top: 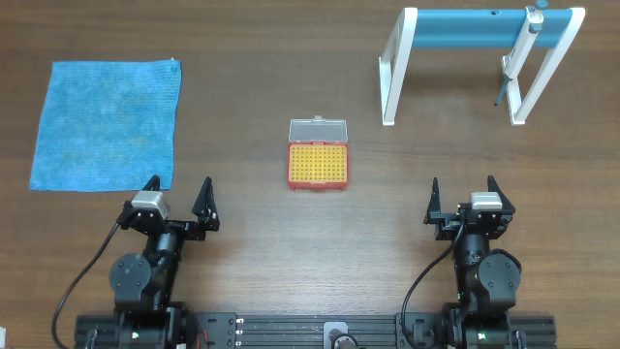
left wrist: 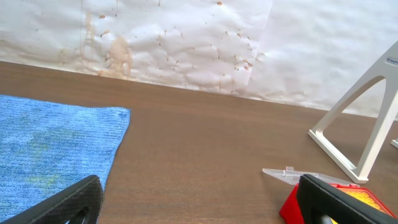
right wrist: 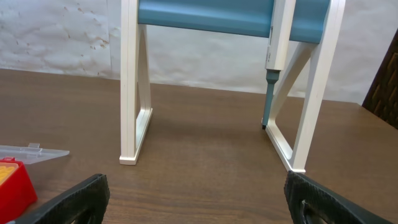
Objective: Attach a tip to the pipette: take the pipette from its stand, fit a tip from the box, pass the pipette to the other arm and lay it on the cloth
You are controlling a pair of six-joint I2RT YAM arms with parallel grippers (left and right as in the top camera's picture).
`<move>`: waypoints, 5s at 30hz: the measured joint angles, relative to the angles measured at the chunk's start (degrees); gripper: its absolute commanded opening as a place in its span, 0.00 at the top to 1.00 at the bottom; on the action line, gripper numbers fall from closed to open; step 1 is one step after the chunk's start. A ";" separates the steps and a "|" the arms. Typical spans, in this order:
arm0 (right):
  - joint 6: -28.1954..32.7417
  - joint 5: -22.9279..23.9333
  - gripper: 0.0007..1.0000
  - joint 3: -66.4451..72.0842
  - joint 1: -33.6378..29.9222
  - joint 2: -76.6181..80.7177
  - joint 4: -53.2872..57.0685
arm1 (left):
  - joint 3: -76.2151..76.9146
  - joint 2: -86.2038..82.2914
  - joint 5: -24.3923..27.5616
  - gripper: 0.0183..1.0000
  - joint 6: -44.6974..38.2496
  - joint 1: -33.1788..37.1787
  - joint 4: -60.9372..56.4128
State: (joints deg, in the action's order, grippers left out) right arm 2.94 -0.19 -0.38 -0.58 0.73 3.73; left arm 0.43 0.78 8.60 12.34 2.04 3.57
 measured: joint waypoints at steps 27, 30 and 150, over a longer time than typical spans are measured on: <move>0.00 0.00 0.07 0.00 0.00 0.00 0.00 | 0.00 0.00 0.00 0.00 0.00 0.00 0.00; 0.00 0.00 0.07 0.00 0.02 0.00 0.00 | 0.00 0.00 0.00 0.00 0.00 0.00 -0.02; -0.50 -29.03 0.92 -51.34 -23.23 89.29 -30.10 | 0.04 -0.26 -0.02 0.00 0.02 -0.07 0.07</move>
State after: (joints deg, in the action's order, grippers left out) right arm 2.44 -29.21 -51.72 -23.81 90.02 -26.37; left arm 0.47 0.51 8.58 12.36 1.98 3.64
